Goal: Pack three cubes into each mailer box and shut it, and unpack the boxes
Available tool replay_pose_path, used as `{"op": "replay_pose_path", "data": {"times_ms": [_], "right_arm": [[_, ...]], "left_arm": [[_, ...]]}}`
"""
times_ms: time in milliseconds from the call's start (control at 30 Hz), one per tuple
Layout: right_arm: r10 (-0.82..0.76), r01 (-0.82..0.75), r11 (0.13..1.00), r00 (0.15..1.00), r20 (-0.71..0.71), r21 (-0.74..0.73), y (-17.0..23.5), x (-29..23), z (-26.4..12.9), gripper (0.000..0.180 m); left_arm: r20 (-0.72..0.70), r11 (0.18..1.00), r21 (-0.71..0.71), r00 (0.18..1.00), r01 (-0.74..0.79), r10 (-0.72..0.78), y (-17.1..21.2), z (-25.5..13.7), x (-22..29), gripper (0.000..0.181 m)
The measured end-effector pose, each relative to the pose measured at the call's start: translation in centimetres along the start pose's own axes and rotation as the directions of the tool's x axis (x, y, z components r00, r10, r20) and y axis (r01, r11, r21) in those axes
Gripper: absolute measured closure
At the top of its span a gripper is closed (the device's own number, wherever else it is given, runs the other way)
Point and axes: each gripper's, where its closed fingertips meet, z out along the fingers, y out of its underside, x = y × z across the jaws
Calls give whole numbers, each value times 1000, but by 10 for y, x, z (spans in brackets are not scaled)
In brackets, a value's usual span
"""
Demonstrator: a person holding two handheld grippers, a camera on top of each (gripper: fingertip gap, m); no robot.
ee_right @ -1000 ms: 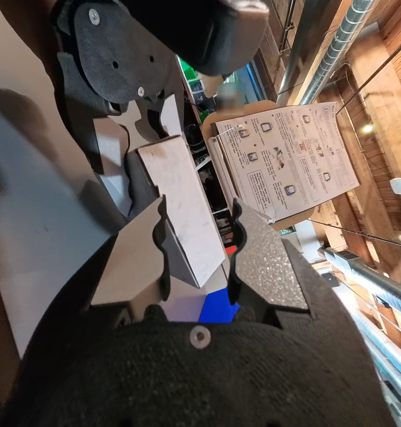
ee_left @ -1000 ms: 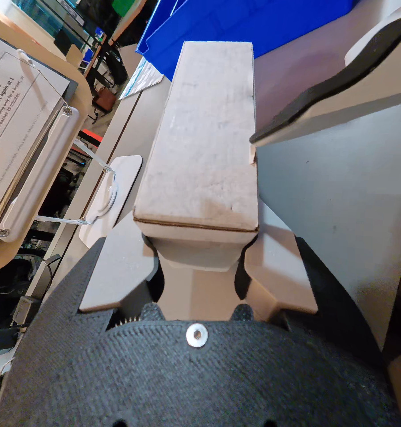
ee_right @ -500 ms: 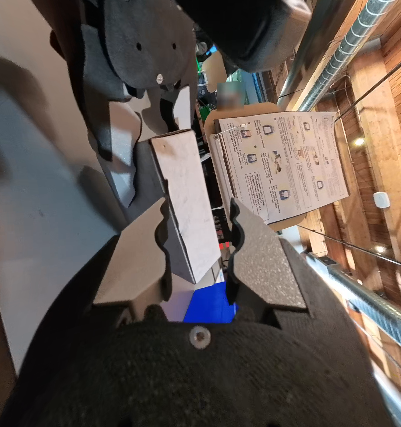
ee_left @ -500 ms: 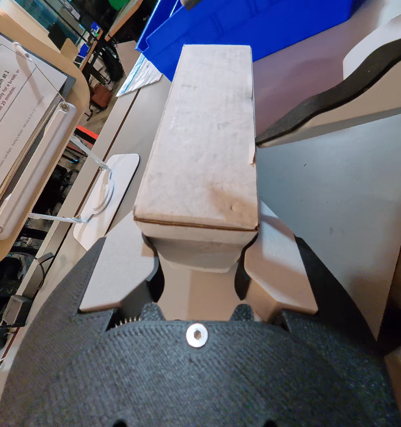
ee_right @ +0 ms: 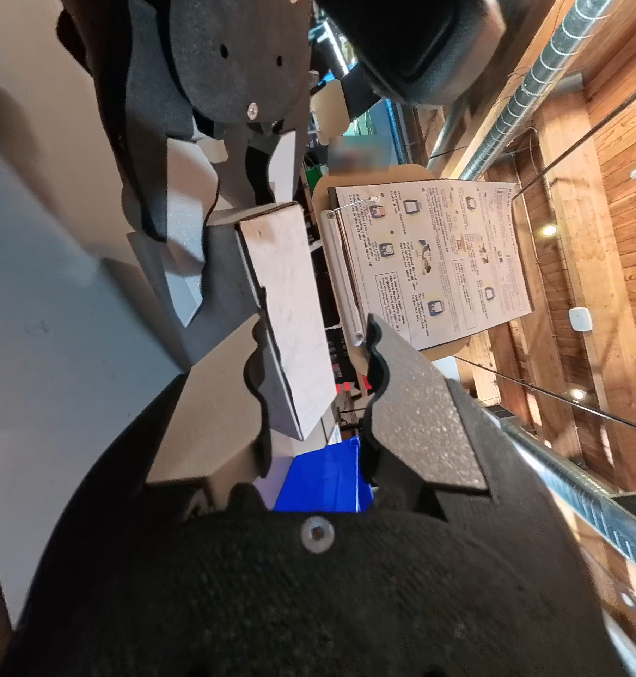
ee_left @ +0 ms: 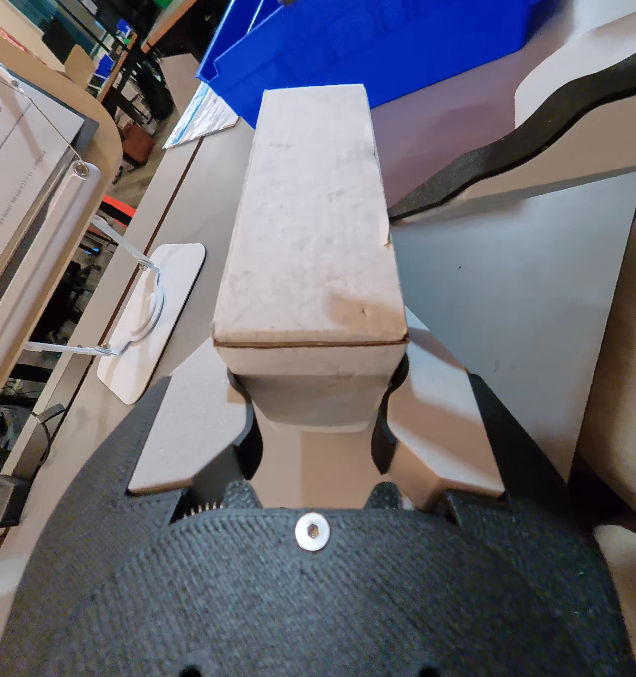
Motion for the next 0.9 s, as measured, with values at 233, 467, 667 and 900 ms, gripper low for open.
{"op": "replay_pose_path", "data": {"times_ms": [233,467,667,900], "right_arm": [[35,-34,999,999,-33,12,-2,8,-2,133],[42,-42,999,998,-40,7,-2,10,-2,130],[39,-39,999,996,-77,6,-4,15,-4,134],[51,-51,999,993,-103,3,-4,21,-5,134]], "left_arm": [[-83,994,9,991,106,-105,-3,-1,7,107],[-102,992,4,987,123,-122,-2,-1,8,107],[-168,979,2,965,203,-200,-5,-2,14,107],[-167,978,-1,964,207,-204,-5,-1,14,107]]}}
